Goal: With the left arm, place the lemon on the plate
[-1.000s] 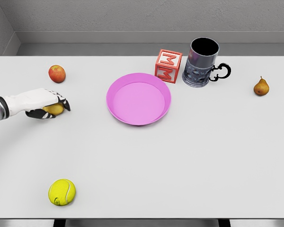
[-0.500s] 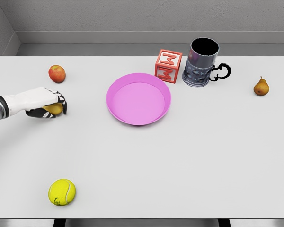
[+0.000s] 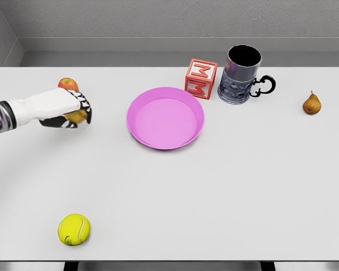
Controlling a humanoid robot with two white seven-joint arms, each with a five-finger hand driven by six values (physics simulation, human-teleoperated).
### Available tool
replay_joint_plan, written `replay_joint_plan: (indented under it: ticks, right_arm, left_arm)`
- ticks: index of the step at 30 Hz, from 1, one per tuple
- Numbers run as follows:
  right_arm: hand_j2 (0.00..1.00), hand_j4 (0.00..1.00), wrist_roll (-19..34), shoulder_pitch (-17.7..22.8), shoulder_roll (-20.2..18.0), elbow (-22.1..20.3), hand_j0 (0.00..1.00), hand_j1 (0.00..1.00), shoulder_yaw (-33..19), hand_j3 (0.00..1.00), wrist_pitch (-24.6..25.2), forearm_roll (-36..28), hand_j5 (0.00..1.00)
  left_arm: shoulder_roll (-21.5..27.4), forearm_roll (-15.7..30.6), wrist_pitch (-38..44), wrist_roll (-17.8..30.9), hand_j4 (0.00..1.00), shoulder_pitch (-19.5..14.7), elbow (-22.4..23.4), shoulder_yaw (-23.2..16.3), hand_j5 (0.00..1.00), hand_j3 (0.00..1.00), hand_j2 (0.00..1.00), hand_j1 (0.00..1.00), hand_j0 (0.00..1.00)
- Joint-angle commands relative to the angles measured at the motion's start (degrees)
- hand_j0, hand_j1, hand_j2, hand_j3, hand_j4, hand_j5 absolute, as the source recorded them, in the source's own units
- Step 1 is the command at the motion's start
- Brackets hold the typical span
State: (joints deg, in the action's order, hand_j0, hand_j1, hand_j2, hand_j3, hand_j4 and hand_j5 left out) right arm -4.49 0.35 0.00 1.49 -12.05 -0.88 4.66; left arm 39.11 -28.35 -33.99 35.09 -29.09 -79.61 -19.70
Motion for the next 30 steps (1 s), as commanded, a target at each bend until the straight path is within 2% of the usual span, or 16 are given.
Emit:
replay_joint_plan:
  ticks: [1, 9, 30]
  right_arm:
    - [1.00, 1.00, 0.0, 0.0, 0.0, 0.0, 1.00, 1.00, 0.0, 1.00, 0.0, 0.0, 1.00]
    - [1.00, 1.00, 0.0, 0.0, 0.0, 0.0, 1.00, 1.00, 0.0, 1.00, 0.0, 0.0, 1.00]
    - [1.00, 1.00, 0.0, 0.0, 0.0, 0.0, 1.00, 1.00, 0.0, 1.00, 0.0, 0.0, 1.00]
  left_arm:
    - [-0.2, 0.6, 0.3, -0.1, 0.40, 0.0, -2.2, -0.1, 0.40, 0.40, 0.40, 0.40, 0.40]
    - [-2.5, 0.7, 0.3, -0.1, 0.37, -0.1, -4.8, -0.2, 0.37, 0.37, 0.37, 0.37, 0.37]
    - [-11.9, -1.0, 0.2, -0.1, 0.37, -1.5, -5.0, -0.8, 0.37, 0.37, 0.37, 0.37, 0.37]
